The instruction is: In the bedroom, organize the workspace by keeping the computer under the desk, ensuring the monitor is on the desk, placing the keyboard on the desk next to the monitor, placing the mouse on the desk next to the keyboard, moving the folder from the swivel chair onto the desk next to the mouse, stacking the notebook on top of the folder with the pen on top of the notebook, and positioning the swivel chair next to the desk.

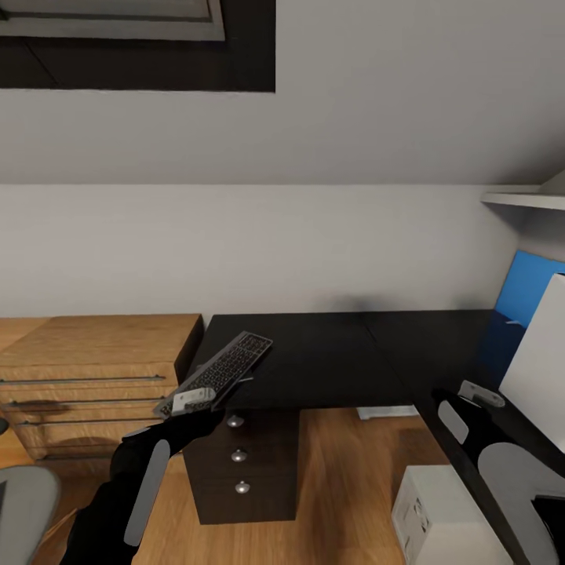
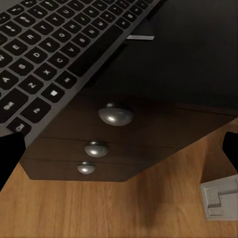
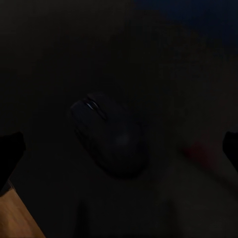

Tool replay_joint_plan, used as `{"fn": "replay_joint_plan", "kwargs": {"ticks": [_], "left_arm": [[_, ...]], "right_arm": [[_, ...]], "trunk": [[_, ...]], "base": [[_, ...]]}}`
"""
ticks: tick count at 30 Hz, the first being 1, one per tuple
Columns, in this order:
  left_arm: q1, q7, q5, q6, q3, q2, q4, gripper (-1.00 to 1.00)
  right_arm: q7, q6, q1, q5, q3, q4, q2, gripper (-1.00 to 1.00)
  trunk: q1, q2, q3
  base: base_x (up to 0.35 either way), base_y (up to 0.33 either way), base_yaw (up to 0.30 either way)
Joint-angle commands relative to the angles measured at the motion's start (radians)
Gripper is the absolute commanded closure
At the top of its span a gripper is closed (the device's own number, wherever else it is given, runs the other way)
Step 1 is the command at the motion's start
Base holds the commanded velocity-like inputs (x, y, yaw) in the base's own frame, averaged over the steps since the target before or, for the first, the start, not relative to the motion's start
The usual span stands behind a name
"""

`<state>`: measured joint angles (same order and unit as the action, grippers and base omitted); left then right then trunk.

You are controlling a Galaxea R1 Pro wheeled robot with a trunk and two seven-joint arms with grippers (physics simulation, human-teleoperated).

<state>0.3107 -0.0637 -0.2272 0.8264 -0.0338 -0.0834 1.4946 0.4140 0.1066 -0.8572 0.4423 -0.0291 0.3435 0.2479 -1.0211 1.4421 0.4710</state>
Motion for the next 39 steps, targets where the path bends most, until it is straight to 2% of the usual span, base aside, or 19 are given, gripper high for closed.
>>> {"fn": "replay_joint_plan", "kwargs": {"ticks": [1, 28, 39], "left_arm": [[0.001, -0.007, -0.011, 0.005, -0.001, -0.001, 0.001, -1.00], [0.001, -0.007, -0.009, 0.005, -0.001, -0.001, 0.001, -1.00], [0.001, -0.006, -0.009, 0.005, -0.001, 0.000, 0.001, -1.00]], "right_arm": [[0.003, 0.007, 0.000, 0.001, -0.002, 0.003, 0.000, -1.00], [0.003, 0.008, 0.000, 0.001, -0.002, 0.002, 0.001, -1.00], [0.003, 0.008, 0.000, 0.001, -0.002, 0.002, 0.001, -1.00]], "trunk": [[-0.004, 0.008, 0.004], [-0.107, 0.197, 0.089], [-0.107, 0.197, 0.089]], "base": [[0.000, 0.000, 0.000], [0.000, 0.000, 0.000], [0.000, 0.000, 0.000]]}}
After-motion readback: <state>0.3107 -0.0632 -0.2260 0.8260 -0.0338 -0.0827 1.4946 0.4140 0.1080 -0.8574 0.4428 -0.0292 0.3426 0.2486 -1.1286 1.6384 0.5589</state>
